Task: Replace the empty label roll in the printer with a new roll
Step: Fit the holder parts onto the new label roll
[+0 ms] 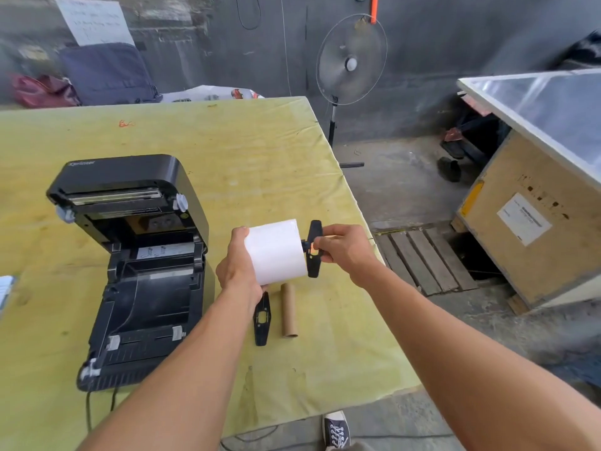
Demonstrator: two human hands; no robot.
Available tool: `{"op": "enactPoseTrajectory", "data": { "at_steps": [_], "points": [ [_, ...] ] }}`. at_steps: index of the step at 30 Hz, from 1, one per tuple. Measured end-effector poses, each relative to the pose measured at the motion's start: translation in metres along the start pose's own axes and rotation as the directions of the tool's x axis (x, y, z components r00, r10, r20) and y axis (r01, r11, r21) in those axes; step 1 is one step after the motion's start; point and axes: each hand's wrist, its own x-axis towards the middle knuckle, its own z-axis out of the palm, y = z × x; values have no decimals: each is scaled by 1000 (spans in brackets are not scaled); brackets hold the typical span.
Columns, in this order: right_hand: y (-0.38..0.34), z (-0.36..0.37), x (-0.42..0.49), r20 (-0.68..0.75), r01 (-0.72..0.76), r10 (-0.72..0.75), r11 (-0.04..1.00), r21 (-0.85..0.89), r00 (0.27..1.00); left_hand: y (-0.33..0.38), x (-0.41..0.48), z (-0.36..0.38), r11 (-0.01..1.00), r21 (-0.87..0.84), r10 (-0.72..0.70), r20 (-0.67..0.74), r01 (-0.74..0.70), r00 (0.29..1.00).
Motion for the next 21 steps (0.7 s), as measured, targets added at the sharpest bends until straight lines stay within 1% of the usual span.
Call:
{"op": "enactPoseTrajectory", "data": {
  "at_steps": [4, 10, 16, 21],
  "points": [
    [-9, 9, -14, -5, 85, -85, 996, -17, 996, 6, -5, -4, 1000, -5, 1, 6, -1, 1000],
    [-16, 11, -29, 55, 195, -195, 981, 16, 979, 10, -7, -9, 1000, 8, 10, 36, -11, 999],
    [-7, 0, -38, 56, 227, -227, 974, 7, 972, 11, -12, -12, 1000, 28, -5, 99, 3, 995],
    [-11, 1, -43, 47, 255, -256, 967, 15, 966, 12, -13, -15, 999, 41, 5, 118, -10, 993]
  ]
}}
